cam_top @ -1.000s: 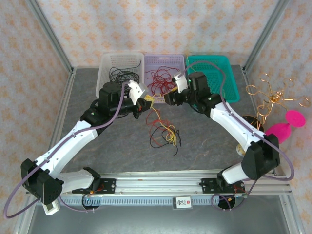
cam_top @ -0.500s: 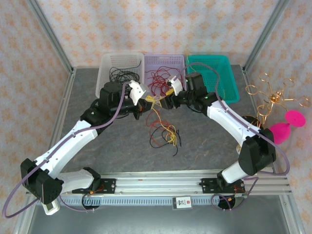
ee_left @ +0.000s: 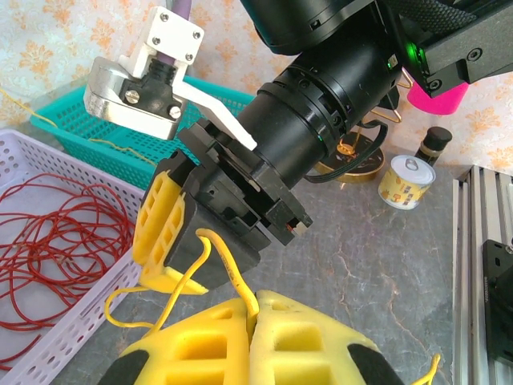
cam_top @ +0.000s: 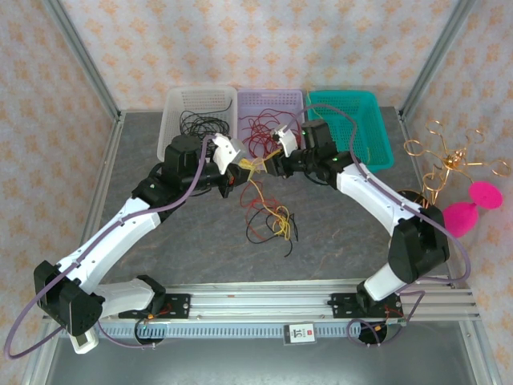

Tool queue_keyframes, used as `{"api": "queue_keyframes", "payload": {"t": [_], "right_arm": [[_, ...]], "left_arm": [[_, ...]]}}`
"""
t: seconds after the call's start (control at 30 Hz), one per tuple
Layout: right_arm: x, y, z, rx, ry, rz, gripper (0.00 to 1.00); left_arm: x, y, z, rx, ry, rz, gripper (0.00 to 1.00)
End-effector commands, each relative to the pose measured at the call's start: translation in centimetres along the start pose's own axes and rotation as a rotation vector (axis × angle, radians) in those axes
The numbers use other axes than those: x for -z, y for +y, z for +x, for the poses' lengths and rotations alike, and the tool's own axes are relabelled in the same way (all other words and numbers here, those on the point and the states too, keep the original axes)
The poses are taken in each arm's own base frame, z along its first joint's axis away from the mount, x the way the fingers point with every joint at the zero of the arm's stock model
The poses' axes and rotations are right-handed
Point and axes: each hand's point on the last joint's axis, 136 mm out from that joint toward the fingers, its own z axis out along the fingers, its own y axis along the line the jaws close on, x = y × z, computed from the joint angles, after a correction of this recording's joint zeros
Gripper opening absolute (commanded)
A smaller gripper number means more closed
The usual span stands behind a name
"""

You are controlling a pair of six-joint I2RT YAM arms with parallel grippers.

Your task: Untangle the cables

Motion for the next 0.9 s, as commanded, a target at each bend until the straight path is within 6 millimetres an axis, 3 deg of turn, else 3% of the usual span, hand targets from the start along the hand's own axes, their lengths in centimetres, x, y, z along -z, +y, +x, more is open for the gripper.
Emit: {"api": "queue_keyframes", "payload": {"t": [0.0,0.13,0.33,0.5,0.57,0.7,0.77,0.87], "right_arm": [[0.3,-1.0,-1.0,-0.01,-0.037,0.061,0.18],[0.6,-1.4,-0.8,-0.049,-0.052,0.074,0.0],[1.9,-3.6,-0.4,-0.151,-0.102,0.177,0.0],[5.0,-4.1,-1.5,-0.254,-0.202,0.187,0.0],[6.0,-2.9,-1.5,-0.212,-0.233,0.148,0.12],[7.1,2.1,-0.5,-0.033,-0.259,-0.061,0.47],[7.5,4.0,-0.2,0.06,-0.26,-0.129,0.56],[7.0,4.7,0.3,0.147,-0.244,-0.143,0.61]], "left_arm": [[0.8,-1.2,-2.6,-0.058,-0.069,0.032,0.0],[1.0,-1.2,-2.5,-0.055,-0.072,0.03,0.0],[1.3,-1.3,-2.0,-0.05,-0.063,0.026,0.0],[1.2,-1.4,-1.4,-0.039,-0.046,0.027,0.0],[1.2,-1.5,-1.3,-0.038,-0.045,0.032,0.0],[1.0,-1.8,-1.0,-0.036,-0.035,0.056,0.0],[0.8,-1.9,-0.7,-0.035,-0.022,0.069,0.0],[0.6,-2.2,-0.4,-0.036,-0.007,0.084,0.0]]}}
